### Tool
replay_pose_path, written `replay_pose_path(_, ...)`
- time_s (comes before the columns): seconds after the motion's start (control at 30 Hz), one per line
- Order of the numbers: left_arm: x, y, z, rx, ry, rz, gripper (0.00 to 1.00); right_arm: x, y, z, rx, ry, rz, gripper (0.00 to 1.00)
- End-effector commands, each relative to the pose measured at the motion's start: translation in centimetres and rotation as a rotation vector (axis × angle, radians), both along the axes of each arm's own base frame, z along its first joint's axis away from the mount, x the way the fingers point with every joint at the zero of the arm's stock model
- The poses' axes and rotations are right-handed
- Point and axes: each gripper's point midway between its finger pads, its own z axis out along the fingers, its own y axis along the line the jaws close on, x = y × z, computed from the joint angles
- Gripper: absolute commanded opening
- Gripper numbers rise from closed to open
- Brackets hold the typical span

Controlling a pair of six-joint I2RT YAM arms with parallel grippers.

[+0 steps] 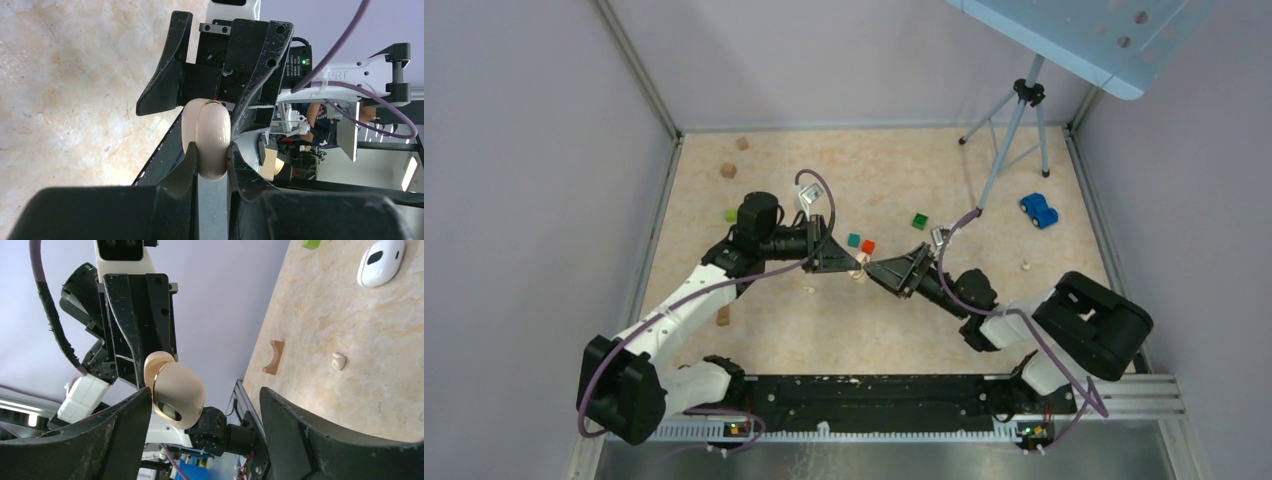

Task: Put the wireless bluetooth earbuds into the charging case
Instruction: Pass from the left arm to the right

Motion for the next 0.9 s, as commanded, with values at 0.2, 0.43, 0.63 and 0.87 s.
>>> replay_pose_path(0.2, 0.1, -0.1, 2.3, -0.035, -0.082, -0.013, 0.00, -1.0, 0.6, 4.0, 0.184, -0.086, 0.051, 0.54)
replay_pose_path(0.43, 0.1, -0.1, 2.3, -0.025, -0.082, -0.027, 0.13, -1.1, 0.1, 3.7, 0.193, -0.084, 0.032, 0.25)
replay_pose_path(0.63, 0.4, 0.2, 2.1, 0.008, -0.078, -0.043, 0.67, -1.5, -0.3, 3.5, 0.168, -0.097, 0.024, 0.06)
replay_pose_path(0.87, 0.0, 0.3, 1.8, -0.009, -0.089, -0.064, 0.93, -1.8, -0.6, 3.4, 0.142, -0.108, 0.023, 0.00)
